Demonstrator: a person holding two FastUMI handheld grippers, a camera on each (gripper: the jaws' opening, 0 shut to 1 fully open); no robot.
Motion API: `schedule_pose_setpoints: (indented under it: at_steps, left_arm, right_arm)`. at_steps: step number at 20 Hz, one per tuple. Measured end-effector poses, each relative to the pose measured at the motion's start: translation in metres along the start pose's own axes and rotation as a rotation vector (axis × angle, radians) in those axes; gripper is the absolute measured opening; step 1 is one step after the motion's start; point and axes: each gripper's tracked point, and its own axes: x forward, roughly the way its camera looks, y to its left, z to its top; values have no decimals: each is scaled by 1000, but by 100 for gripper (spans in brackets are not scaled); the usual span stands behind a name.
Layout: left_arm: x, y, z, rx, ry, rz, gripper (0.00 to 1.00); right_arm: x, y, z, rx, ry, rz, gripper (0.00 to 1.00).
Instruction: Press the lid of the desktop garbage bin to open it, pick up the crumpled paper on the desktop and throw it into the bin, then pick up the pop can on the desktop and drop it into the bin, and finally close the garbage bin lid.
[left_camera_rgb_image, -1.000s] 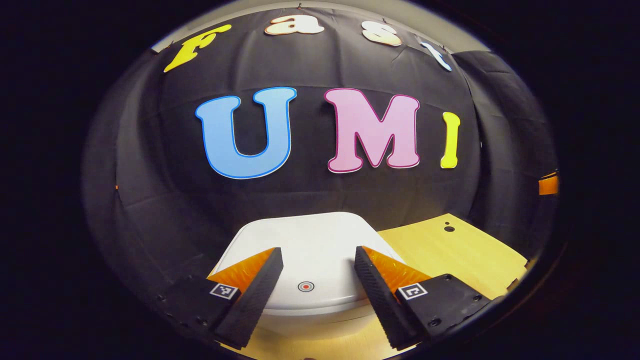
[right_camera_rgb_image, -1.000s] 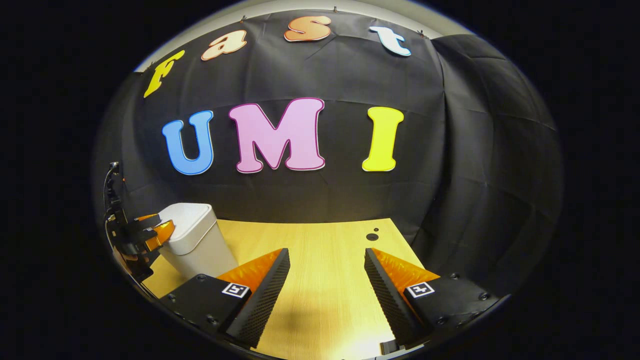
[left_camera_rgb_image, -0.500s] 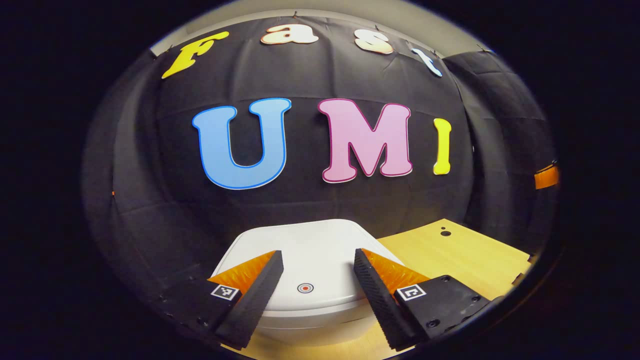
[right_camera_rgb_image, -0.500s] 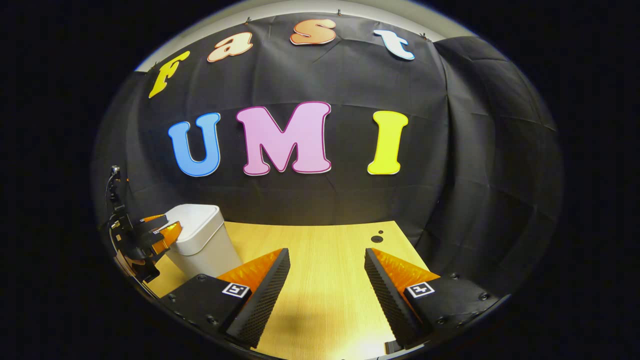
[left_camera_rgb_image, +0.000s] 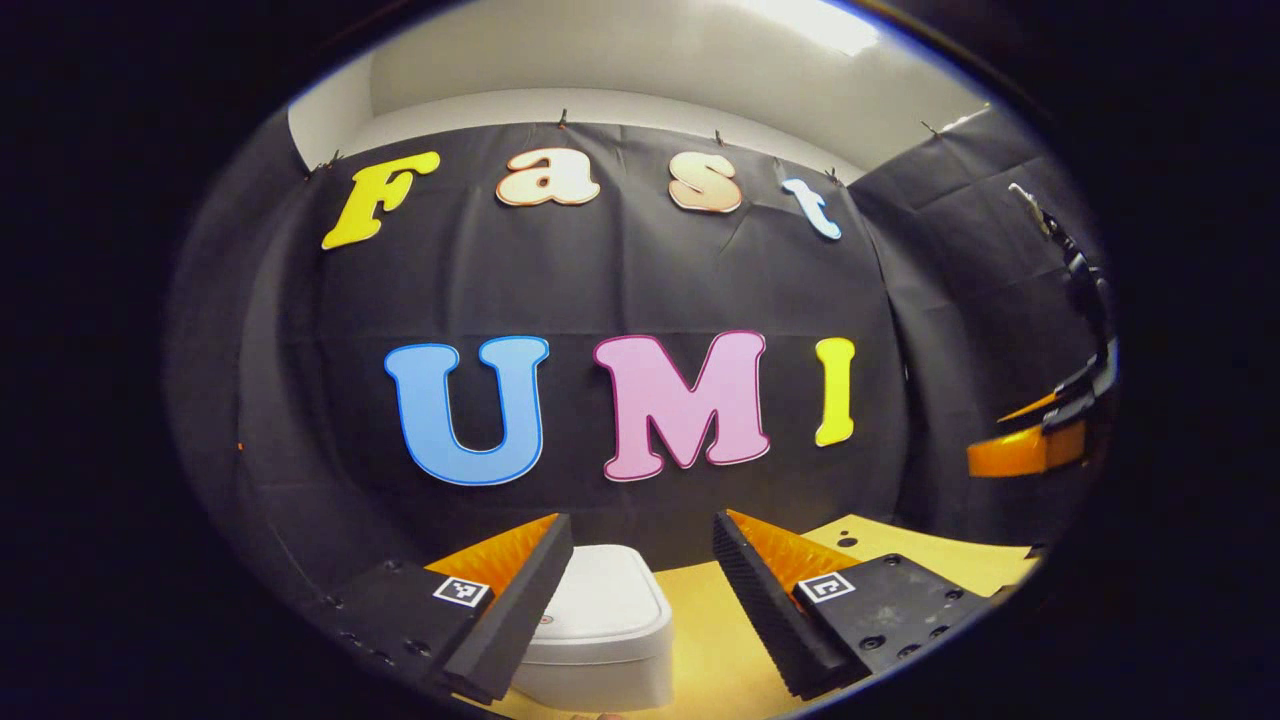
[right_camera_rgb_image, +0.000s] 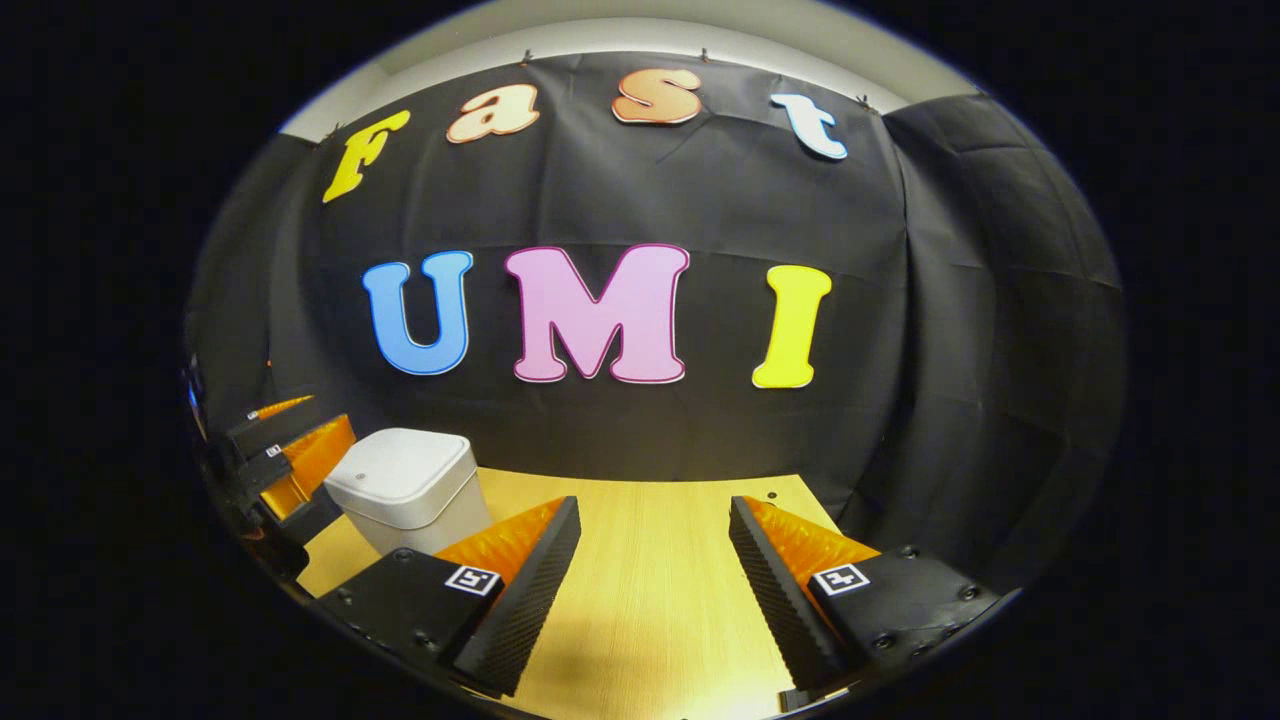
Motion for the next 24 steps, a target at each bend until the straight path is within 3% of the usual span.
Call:
schedule_pose_setpoints:
  at_steps: [2, 6, 10, 21, 24]
  left_arm:
    - [-19, -15, 8, -58, -11, -16, 96]
    - [-45, -24, 10, -79, -25, -14, 96]
    - [-54, -36, 11, -120, -42, -9, 97]
    - [-65, -75, 29, -85, -29, 178, 97]
    - [-71, -80, 34, -72, -23, 196, 97]
  right_arm:
    - [-12, 14, 3, 4, -37, 14, 97]
    - [-26, 28, 7, -34, -104, 15, 97]
    - [-36, 23, 9, -47, -138, 33, 97]
    - [-34, -44, 6, 18, -134, 162, 97]
    - [-34, -52, 3, 37, -137, 167, 96]
